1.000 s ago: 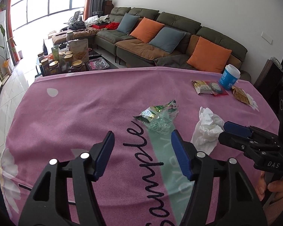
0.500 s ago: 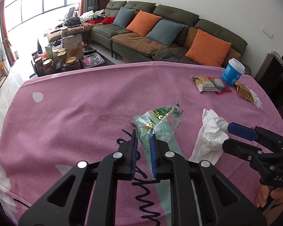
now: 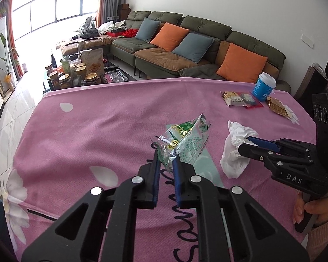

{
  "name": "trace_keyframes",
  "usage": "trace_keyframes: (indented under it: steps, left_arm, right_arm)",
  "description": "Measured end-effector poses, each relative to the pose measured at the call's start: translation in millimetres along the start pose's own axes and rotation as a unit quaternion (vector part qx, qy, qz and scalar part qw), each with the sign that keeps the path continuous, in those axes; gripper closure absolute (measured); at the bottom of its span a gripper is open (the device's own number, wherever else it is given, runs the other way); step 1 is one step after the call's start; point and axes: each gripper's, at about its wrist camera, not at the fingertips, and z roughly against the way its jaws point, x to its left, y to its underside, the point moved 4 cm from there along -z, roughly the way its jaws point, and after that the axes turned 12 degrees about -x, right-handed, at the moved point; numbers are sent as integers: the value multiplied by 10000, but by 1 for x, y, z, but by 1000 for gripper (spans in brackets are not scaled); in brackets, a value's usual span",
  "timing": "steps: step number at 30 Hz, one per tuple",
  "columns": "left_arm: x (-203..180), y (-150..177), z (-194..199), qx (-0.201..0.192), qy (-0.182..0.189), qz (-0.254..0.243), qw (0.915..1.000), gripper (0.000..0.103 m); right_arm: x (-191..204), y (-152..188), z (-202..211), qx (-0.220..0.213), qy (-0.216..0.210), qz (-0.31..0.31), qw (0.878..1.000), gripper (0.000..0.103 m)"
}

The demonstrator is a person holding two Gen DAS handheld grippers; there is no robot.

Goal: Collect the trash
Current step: 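Grasp the clear green-printed wrapper with the left tool while the right tool grasps another white tissue, then lift the wrapper and tissue and carry both over the teal bin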

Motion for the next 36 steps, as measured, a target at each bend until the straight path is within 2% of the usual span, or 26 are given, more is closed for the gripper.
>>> trace_keyframes:
  steps: [5, 8, 15, 19, 29, 36]
  left_arm:
    - [16, 11, 21, -44, -98, 143, 9998, 92]
    - [21, 20, 33, -58, -134, 184, 9997, 92]
    - [33, 34, 67, -159, -328, 230, 9991, 92]
    - [45, 42, 88, -205, -388, 303, 9986, 92]
    - [60, 53, 135, -442, -727, 240, 9961, 92]
    - [68, 61, 151, -458, -840, 346, 9948, 92]
  right_arm:
    - [0, 1, 6, -72, -103, -70, 9999, 91]
    - [4, -2, 12, -146, -150, -54, 9998, 93]
    - [22, -7, 33, -388, -519, -147, 9978, 93]
    - [41, -6, 43, -479, -916, -165, 9945, 93]
    - [87, 3, 47, -443, -1505, -113, 9876, 93]
    - [111, 12, 44, -327, -1759, -47, 9839, 93]
